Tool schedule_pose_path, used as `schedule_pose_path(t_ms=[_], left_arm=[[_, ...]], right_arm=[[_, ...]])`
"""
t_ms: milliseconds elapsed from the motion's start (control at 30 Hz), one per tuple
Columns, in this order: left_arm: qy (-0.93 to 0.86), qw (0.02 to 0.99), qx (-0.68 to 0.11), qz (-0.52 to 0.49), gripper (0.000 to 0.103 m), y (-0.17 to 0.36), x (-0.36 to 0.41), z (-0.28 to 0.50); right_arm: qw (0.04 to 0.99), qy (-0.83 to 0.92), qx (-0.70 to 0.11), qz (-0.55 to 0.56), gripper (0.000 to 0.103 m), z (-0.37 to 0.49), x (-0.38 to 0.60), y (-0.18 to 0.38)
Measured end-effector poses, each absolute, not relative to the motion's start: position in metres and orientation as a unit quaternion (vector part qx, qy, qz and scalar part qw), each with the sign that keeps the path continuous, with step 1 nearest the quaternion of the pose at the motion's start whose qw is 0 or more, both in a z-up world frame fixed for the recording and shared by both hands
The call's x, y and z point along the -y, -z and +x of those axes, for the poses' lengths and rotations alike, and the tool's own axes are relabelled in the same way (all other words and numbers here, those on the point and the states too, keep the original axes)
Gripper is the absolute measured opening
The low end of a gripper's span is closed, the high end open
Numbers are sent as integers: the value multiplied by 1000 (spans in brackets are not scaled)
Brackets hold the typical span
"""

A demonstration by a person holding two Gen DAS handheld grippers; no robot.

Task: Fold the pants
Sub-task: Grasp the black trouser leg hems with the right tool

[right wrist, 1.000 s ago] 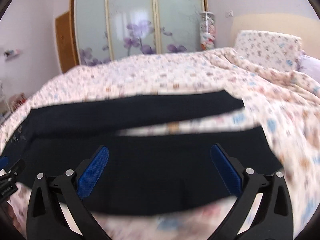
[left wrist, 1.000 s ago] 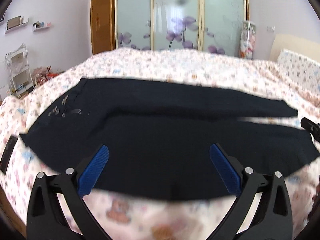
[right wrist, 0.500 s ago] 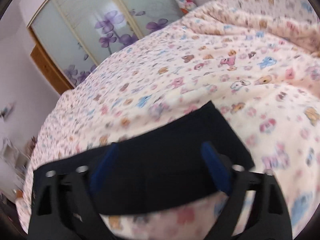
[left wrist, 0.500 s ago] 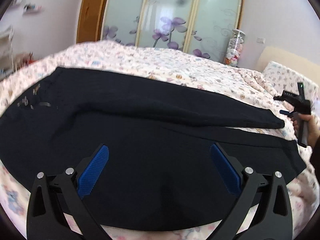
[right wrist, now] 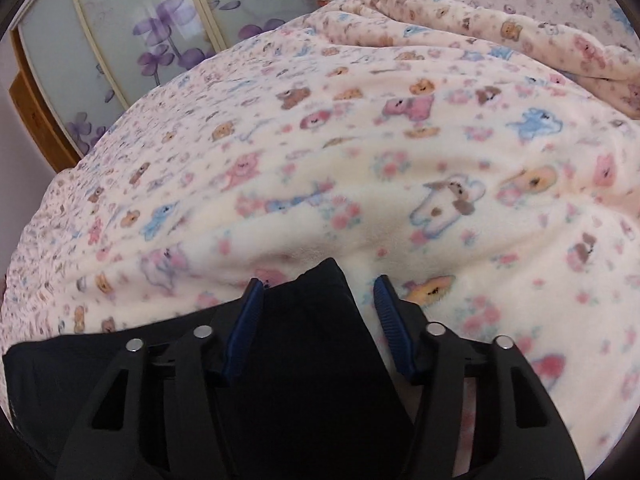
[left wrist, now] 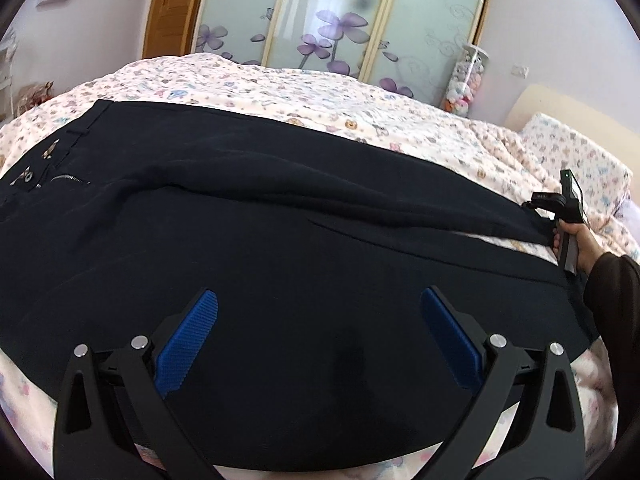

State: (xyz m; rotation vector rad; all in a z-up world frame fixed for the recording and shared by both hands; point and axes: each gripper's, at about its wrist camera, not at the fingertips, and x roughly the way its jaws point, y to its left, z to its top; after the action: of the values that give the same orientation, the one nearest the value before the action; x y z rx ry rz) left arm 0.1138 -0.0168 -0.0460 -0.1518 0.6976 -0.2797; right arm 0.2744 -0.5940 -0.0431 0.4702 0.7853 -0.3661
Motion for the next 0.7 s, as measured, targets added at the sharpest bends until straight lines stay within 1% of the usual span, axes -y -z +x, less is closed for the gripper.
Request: schedule_pose_path(t_ms=[33, 67, 100, 133, 167, 267, 500, 700], left_arm=[[136, 927, -341, -70, 101, 46, 18, 114], [136, 927, -342, -69, 101, 46, 18, 115], [136, 927, -342, -69, 101, 46, 19, 115], [136, 927, -342, -68, 101, 46, 18, 115], [135, 927, -342, -69, 101, 46, 18, 115], [135, 928, -341, -73, 101, 46, 16, 115], [142, 935, -316, -78, 101, 38, 15, 108], [145, 947, -275, -78, 101, 23, 13, 96]], right_arm=[[884, 174, -374, 222, 36, 272, 593, 44], [885, 175, -372, 217, 26, 270, 592, 42], [888, 170, -369, 217, 22, 266, 592, 40], [889, 165, -367, 219, 16, 263, 590, 37], [891, 159, -364, 220, 14, 260, 590, 34], [903, 144, -341, 219, 10, 242, 582, 18], [927, 98, -266, 247, 9, 176, 563, -27], [928, 65, -237, 280, 9, 105, 543, -40]])
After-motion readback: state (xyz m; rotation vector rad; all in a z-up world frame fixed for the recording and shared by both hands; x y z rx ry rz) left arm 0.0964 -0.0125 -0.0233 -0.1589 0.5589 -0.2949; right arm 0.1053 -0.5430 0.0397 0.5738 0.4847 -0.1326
